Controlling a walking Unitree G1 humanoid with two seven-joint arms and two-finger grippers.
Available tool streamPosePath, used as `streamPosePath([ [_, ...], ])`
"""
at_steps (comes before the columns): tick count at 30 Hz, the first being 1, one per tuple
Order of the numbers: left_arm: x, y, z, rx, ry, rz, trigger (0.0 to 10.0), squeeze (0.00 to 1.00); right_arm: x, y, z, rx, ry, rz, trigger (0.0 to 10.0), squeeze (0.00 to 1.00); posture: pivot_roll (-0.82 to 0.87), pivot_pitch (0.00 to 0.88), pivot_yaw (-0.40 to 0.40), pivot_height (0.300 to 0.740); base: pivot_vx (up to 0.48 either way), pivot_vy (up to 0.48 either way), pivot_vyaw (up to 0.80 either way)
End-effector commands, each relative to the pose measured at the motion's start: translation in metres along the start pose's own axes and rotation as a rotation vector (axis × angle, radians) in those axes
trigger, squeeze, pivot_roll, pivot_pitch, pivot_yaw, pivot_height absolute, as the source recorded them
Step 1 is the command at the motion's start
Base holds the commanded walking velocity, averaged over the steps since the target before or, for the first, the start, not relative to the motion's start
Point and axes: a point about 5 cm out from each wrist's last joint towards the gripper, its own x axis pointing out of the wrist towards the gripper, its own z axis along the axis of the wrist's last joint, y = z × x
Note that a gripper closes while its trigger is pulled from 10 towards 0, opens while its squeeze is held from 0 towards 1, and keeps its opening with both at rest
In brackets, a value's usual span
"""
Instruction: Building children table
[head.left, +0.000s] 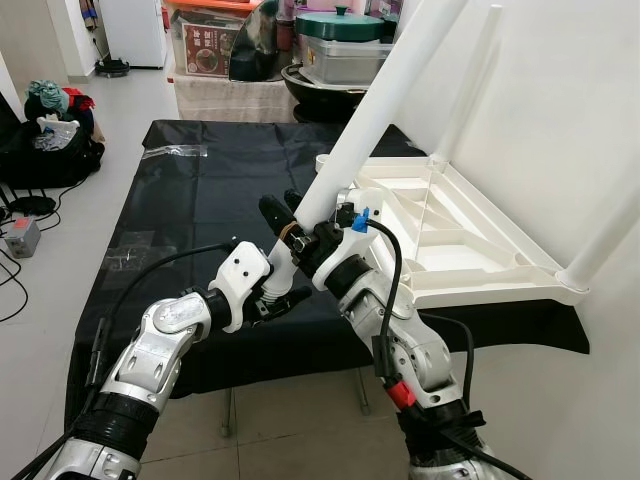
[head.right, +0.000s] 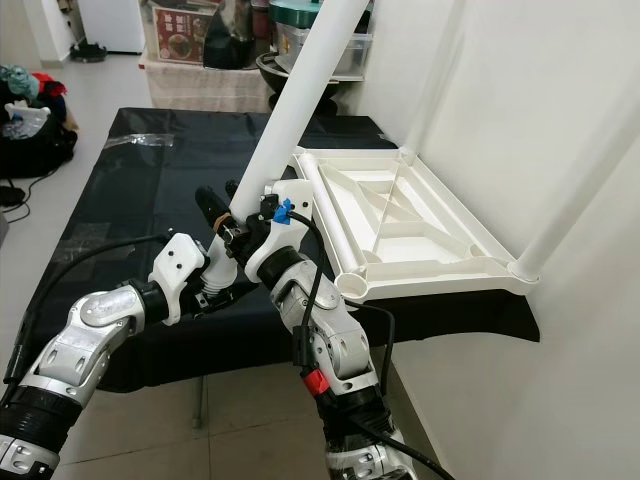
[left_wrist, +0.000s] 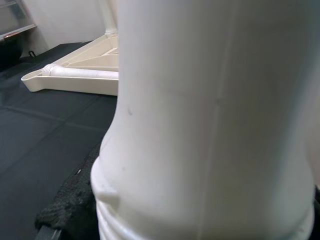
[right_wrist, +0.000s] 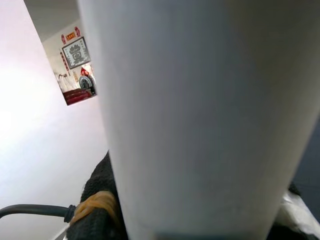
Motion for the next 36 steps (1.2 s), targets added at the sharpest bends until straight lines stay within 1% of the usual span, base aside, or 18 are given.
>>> streamPosePath([
  [1,-0.001,0.006,0.004,0.002,-0.024,0.050,0.0,0.00,0.000,0.011,-0.008,0.010,0.047,0.065,0.0,0.00,0.07,0.000,-0.091,0.740,0.000,0.000,0.00],
  [8,-0.001,0.006,0.003,0.011,-0.015,0.049,0.0,0.00,-0.001,0.009,-0.009,0.005,0.053,0.062,0.0,0.00,0.08,0.000,-0.091,0.740,0.000,0.000,0.00],
  [9,-0.001,0.006,0.001,0.023,-0.002,0.054,9.9,0.00,0.000,0.009,-0.009,0.000,0.058,0.060,0.0,0.00,0.08,0.000,-0.091,0.740,0.000,0.000,0.00],
  [10,-0.001,0.006,0.001,0.023,-0.002,0.054,9.9,0.00,0.000,0.009,-0.009,0.000,0.058,0.060,0.0,0.00,0.08,0.000,-0.091,0.740,0.000,0.000,0.00],
  [11,0.000,0.007,0.000,0.030,0.007,0.059,10.0,0.00,0.001,0.008,-0.010,-0.005,0.066,0.056,1.5,0.00,0.08,0.000,-0.093,0.740,0.000,0.000,0.00],
  [13,0.000,0.007,0.000,0.030,0.007,0.059,10.0,0.00,0.001,0.008,-0.010,-0.005,0.066,0.056,1.5,0.00,0.08,0.000,-0.093,0.740,0.000,0.000,0.00],
  [14,0.000,0.007,0.000,0.033,0.010,0.064,10.0,0.00,0.001,0.007,-0.011,-0.010,0.075,0.050,10.0,0.00,0.08,0.000,-0.092,0.740,0.000,0.000,0.00],
  [19,0.000,0.007,0.000,0.036,0.009,0.064,10.0,0.00,0.000,0.007,-0.011,-0.012,0.083,0.046,10.0,0.00,0.08,0.000,-0.090,0.740,0.000,0.000,0.00],
  [20,0.000,0.006,0.000,0.045,0.008,0.060,10.0,0.00,0.000,0.006,-0.010,-0.010,0.079,0.049,10.0,0.29,0.08,0.000,-0.090,0.740,0.000,0.000,0.00],
  [21,0.000,0.006,0.000,0.045,0.008,0.060,10.0,0.00,0.000,0.006,-0.010,-0.010,0.079,0.049,10.0,0.29,0.08,0.000,-0.090,0.740,0.000,0.000,0.00],
  [22,0.000,0.007,0.001,0.055,0.007,0.052,10.0,0.00,0.000,0.006,-0.008,-0.007,0.068,0.056,10.0,0.87,0.08,0.000,-0.090,0.740,0.000,0.000,0.00],
  [24,0.000,0.007,0.000,0.065,0.013,0.044,10.0,0.00,0.000,0.005,-0.006,-0.001,0.060,0.061,10.0,0.88,0.07,0.000,-0.088,0.740,0.000,0.000,0.00],
  [25,0.000,0.007,0.000,0.065,0.013,0.044,10.0,0.00,0.000,0.005,-0.006,-0.001,0.060,0.061,10.0,0.88,0.07,0.000,-0.088,0.740,0.000,0.000,0.00],
  [26,-0.001,0.008,-0.002,0.073,0.020,0.040,10.0,0.00,0.001,0.006,-0.003,0.012,0.050,0.068,10.0,0.10,0.07,0.000,-0.090,0.740,0.000,0.000,0.00],
  [27,-0.001,0.008,-0.002,0.073,0.020,0.040,10.0,0.00,0.001,0.006,-0.003,0.012,0.050,0.068,10.0,0.10,0.07,0.000,-0.090,0.740,0.000,0.000,0.00],
  [28,-0.002,0.008,-0.005,0.082,0.032,0.032,10.0,0.00,0.001,0.007,0.004,0.053,0.016,0.093,10.0,0.00,0.07,0.000,-0.088,0.740,0.000,0.000,0.00],
  [33,-0.005,0.005,-0.008,0.083,0.042,0.002,10.0,0.00,0.001,0.005,0.015,0.103,-0.033,0.106,10.0,0.00,0.07,0.000,-0.087,0.740,0.000,0.000,0.00],
  [36,-0.008,0.000,-0.009,0.079,0.037,-0.044,10.0,0.00,0.000,0.007,0.033,0.183,-0.136,0.195,10.0,0.00,0.08,0.000,-0.085,0.740,0.000,0.000,0.00],
])
